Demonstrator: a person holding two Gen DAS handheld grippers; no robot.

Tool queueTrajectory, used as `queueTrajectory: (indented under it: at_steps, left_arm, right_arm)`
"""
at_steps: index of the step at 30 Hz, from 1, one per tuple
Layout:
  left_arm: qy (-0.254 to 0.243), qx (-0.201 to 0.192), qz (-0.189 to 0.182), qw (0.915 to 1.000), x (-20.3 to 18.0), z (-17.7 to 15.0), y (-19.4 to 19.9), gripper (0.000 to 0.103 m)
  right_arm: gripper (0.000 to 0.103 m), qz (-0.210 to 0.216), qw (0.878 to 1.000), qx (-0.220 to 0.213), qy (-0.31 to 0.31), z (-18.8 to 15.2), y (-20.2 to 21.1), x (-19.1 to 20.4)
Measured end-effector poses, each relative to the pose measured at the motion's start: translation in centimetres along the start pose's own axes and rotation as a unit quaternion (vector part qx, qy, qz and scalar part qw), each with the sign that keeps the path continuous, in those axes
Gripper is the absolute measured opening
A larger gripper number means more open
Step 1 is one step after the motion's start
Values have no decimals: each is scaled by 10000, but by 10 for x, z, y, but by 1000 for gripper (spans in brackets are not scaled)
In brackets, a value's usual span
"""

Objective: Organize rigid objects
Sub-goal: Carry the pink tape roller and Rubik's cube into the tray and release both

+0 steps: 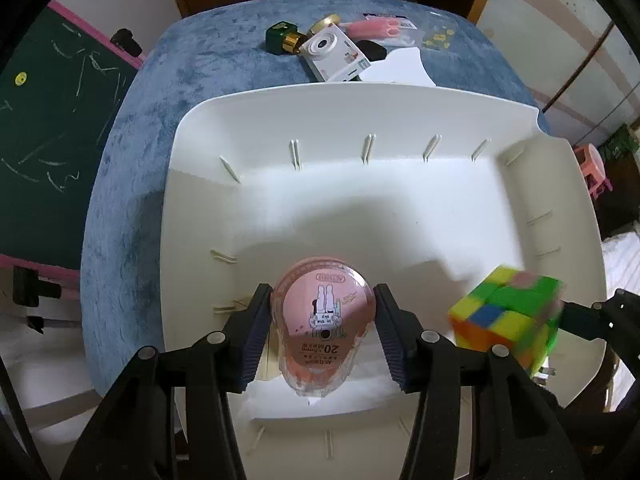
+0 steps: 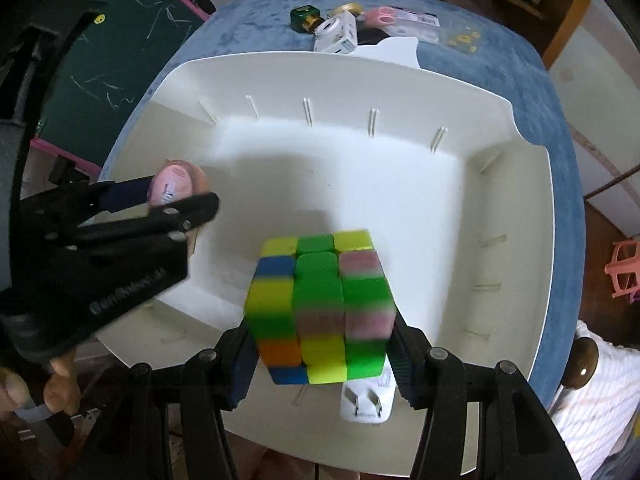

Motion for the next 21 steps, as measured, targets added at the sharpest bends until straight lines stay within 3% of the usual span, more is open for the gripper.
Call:
queueTrajectory:
  at_steps: [3,5,8,21]
  left_arm:
    - [-86,11,-43,10000,-2,1,0,56]
    - [-121,-42,-26,9999,-2,2,2,69]
    - [-131,-141,23,9998,-2,4,8,80]
    - [292,-365,-261,9986,18,34,49,80]
  right_arm:
    - [59,-28,9999,55,103,1,-2,3]
    - [59,27,9999,48,155,0,-1,6]
    - [60,49,9997,-24,235,1,4,8]
    - [62,246,9981,-539,177,15,45,5]
Point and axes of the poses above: each gripper's, at about its wrist camera, not at the fingertips, and y roughly against the way its jaws point, x to its left, z to its top, the point moved 1 cm from there along -y, roughly the way its jaws point, and after that the axes turned 10 degrees about z, right-handed, at the moved point
